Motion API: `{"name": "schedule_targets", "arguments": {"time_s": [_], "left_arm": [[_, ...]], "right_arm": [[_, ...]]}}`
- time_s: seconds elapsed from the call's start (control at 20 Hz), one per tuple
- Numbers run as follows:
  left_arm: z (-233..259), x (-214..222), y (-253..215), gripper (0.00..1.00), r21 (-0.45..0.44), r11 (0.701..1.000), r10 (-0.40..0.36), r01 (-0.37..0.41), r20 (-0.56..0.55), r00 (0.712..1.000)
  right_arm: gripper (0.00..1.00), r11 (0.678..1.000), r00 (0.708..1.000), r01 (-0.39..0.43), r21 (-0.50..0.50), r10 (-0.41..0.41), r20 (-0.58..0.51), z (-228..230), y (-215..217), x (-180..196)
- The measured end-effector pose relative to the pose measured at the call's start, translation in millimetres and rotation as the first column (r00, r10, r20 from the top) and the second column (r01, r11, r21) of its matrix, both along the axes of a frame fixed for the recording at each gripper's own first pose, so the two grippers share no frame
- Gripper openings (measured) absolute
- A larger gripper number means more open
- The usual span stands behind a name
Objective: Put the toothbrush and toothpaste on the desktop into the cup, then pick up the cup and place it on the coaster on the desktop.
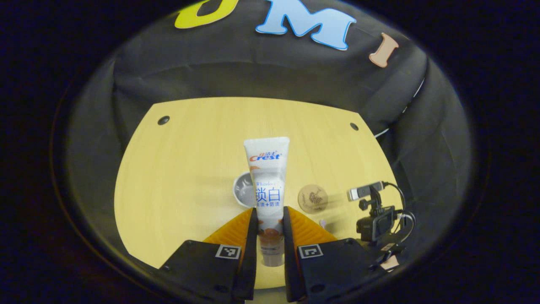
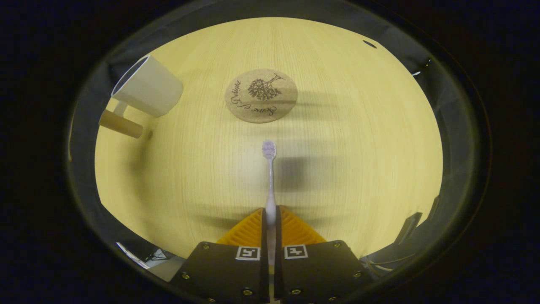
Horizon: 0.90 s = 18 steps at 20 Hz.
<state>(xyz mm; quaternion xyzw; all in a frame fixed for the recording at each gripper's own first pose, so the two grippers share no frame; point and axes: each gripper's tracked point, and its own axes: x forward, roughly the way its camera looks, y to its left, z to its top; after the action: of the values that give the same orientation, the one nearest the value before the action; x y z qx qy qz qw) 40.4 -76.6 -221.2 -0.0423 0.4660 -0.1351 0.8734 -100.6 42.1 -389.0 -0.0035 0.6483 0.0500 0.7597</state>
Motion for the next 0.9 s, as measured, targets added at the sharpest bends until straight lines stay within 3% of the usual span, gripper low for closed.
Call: {"name": "schedule_targets", "arguments": {"time_s": [0.4, 0.55, 0.9], "left_arm": [[-7, 74, 3, 0.35, -0.018, 1.000, -0.005, 0.006, 0.069, 0.998], [-26, 87, -12, 0.35, -0.091, 0.996, -0.012, 0.018, 0.066, 0.998], [-68, 89, -15, 0.35, -0.044, 0.996, -0.068, 0.075, 0.153, 0.986]], "right_arm": [[0.06, 1.000, 1.000, 0.013, 0.003, -0.013, 0.005, 1, 0, 0], [0.06, 1.000, 1.000, 0.023, 0.006, -0.023, 0.004, 0, 0, 0], [0.06, 0.999, 0.999, 0.046, 0.021, -0.046, 0.001, 0, 0, 0]]}}
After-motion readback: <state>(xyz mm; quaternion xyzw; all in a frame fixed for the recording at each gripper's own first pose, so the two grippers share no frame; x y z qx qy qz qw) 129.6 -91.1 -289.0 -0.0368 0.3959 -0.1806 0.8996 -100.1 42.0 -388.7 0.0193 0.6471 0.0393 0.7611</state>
